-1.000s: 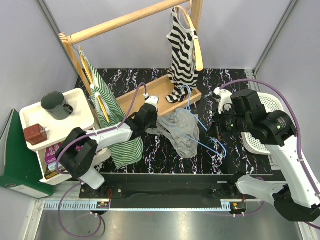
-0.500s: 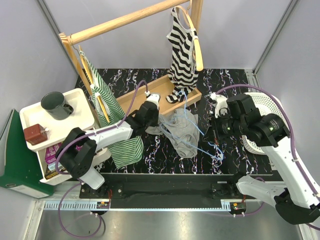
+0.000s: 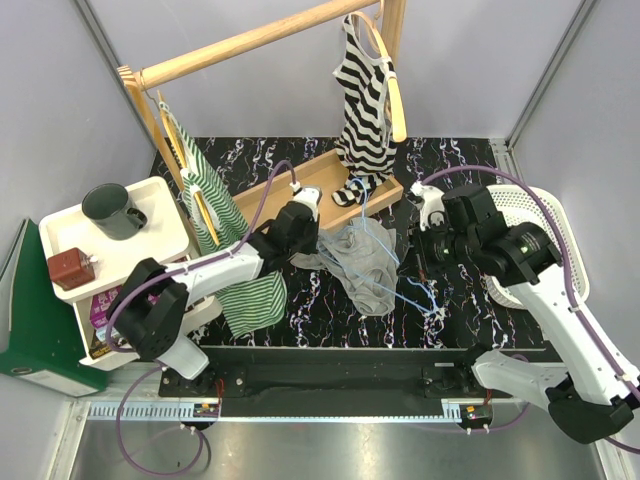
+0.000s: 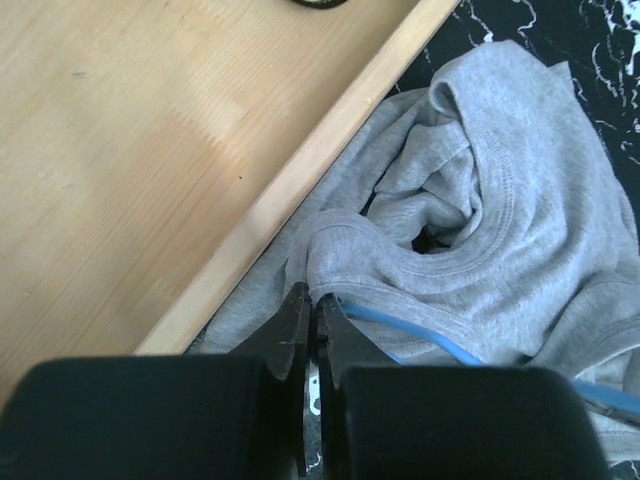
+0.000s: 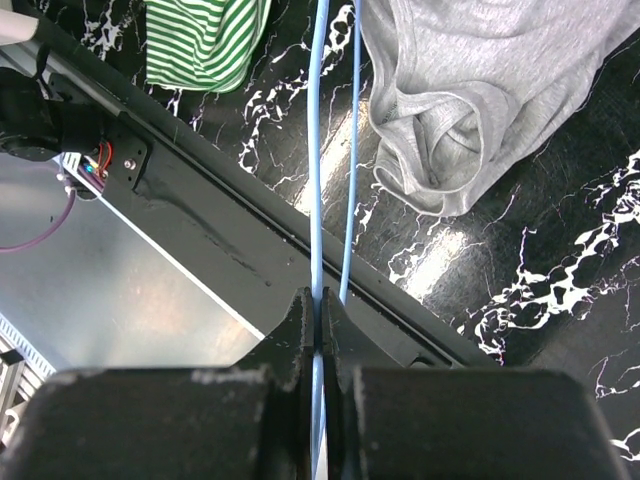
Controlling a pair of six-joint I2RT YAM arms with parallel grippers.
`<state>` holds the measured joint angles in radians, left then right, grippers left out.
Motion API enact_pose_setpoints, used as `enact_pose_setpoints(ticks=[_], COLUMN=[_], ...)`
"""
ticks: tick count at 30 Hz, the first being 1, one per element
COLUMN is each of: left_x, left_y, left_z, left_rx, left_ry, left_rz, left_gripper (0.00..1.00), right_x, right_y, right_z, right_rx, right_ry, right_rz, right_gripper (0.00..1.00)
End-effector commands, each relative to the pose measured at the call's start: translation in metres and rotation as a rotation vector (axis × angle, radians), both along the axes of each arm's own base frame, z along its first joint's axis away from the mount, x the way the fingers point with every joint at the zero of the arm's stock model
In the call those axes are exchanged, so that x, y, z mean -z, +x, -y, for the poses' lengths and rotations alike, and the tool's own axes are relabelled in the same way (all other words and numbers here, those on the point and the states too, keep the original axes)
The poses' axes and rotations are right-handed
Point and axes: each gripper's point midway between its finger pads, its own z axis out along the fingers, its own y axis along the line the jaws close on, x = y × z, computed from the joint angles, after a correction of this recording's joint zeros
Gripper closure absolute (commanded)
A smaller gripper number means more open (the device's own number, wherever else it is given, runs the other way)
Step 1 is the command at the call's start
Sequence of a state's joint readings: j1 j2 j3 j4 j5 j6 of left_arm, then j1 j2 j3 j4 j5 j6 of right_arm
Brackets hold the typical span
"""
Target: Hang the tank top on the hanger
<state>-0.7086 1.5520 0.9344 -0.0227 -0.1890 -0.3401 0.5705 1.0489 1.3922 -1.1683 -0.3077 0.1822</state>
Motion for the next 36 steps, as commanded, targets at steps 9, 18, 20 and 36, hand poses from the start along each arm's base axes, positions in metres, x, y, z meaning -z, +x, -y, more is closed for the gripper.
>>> enact_pose_setpoints(ticks=[9,18,20,36], left_x=[-0.063,-0.076,-0.069,-0.094], left_y=[-0.008,-0.019,-0.019,-0.025], left_z=[0.006,0.006,0.004,-0.006], left_rx=[0.037,0.069,0.065,0.066], left_ry=[-0.131,-0.166,-0.149,-0.14], left_rz=[0.076,0.081,0.069,0.11], left_gripper=[0.98,0.96,0.91,0.23], right_x=[0.006,-0.001,-0.008,0.0], right_y=[0.024,0.04,0.041,0.05], right_z=[-0.017,-0.036,-0.038,-0.038], right_rx=[0.045,0.047,0.042,0.062], right_ry=[0.084,0.198,0.226,0.248], right_rz=[0.083,0.212,0.264,0.367], right_gripper=[1.0,1.0,1.0,1.0])
